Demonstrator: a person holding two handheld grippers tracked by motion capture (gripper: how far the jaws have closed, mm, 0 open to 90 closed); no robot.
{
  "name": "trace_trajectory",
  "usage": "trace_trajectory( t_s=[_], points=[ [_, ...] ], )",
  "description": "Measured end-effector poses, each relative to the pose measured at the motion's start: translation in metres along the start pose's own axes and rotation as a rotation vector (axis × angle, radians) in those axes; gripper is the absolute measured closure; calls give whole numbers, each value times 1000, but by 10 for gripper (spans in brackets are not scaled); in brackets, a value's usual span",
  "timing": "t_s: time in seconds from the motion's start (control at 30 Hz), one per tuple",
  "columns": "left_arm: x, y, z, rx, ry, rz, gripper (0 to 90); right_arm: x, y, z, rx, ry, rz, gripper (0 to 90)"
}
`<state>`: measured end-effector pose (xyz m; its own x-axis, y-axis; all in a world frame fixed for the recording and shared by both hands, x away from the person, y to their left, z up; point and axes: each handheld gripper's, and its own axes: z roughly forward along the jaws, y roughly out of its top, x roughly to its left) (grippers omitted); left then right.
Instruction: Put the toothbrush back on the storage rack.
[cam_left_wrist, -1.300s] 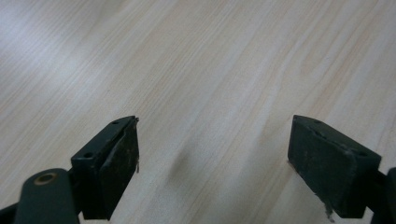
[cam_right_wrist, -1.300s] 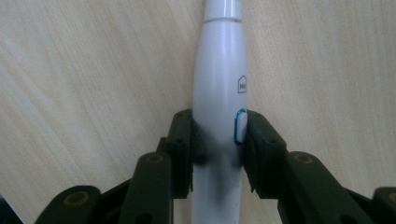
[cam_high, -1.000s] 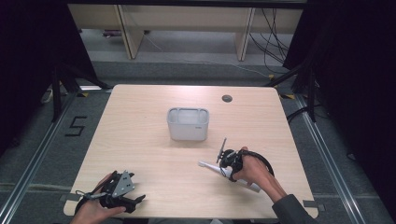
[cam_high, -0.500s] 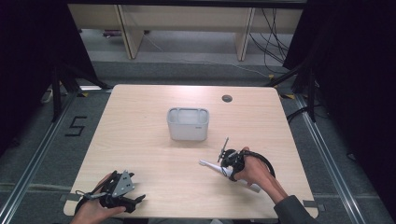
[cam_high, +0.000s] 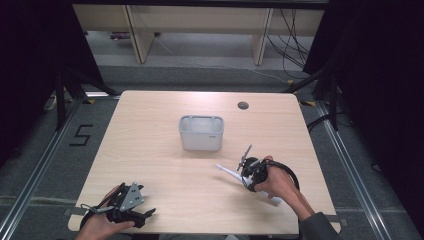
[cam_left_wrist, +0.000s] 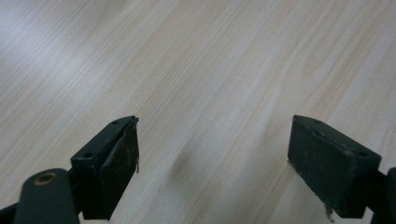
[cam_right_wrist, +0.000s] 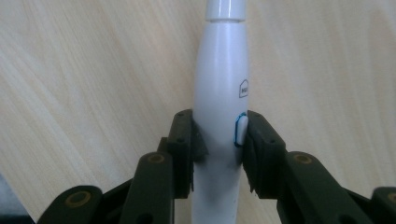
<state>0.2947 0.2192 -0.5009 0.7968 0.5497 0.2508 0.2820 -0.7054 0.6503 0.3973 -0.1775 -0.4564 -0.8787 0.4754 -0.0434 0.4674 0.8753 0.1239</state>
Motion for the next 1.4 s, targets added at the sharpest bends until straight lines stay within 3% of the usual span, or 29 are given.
trace_trajectory(
  t_s=[0.07, 0.1, 0.17, 0.23, 0.37, 0.53, 0.57, 0.63, 0.67, 0.7, 0.73, 0.77, 0.8, 0.87, 0.9, 1.03, 1.07, 1.1, 1.17, 1.4],
  points=[
    [0, 0, 0, 4, -9, -7, 162, -2, -2, -7, -31, -23, -6, 670],
    [0, 0, 0, 0, -2, -1, 162, -3, -6, -15, -67, -14, 29, 670],
    [0, 0, 0, 2, 1, -3, 162, -3, -7, -18, -83, -23, 47, 671],
    [0, 0, 0, -1, -3, 0, 162, -8, -14, -28, -180, -23, 47, 671],
    [0, 0, 1, 10, -1, -4, 162, -11, -20, -34, -246, -30, 88, 670],
    [-1, 0, 1, 9, -2, -12, 162, -16, -24, -41, -342, -31, 97, 670],
    [0, 0, 0, -1, -1, -1, 162, -15, -25, -42, -351, -29, 125, 670],
    [0, 0, 0, -1, -1, -1, 162, -18, -26, -44, -376, -21, 113, 670],
    [0, 0, 0, 0, 0, -3, 162, -17, -26, -45, -400, -43, 135, 670],
    [0, 0, 0, -1, 1, -1, 162, -20, -27, -47, -459, -52, 156, 670],
    [0, 0, 0, -1, 1, -1, 162, -20, -27, -47, -459, -52, 156, 670],
    [0, 0, 0, -2, 0, -1, 162, -20, -27, -46, -503, -76, 162, 670],
    [0, 0, 0, -2, -2, -2, 162, -24, -28, -49, -546, -72, 137, 670],
    [0, 0, 1, -5, -3, -17, 162, -27, -29, -51, -612, -117, 160, 670],
    [0, 0, 0, -1, 0, -2, 162, -28, -30, -51, -646, -125, 184, 670],
    [0, -1, 1, 10, -3, -14, 162, -33, -31, -56, -742, -142, 217, 670],
    [-1, -1, 1, 10, 0, -20, 162, -34, -31, -56, -753, -150, 218, 670],
    [0, 0, 0, 0, 0, -1, 162, -35, -31, -57, -770, -153, 226, 670],
    [0, -1, 1, 9, -5, -13, 162, -38, -30, -59, -818, -149, 228, 670],
    [0, 0, 1, 1, -8, -10, 162, -44, -24, -60, -877, -151, 253, 670]
  ],
)
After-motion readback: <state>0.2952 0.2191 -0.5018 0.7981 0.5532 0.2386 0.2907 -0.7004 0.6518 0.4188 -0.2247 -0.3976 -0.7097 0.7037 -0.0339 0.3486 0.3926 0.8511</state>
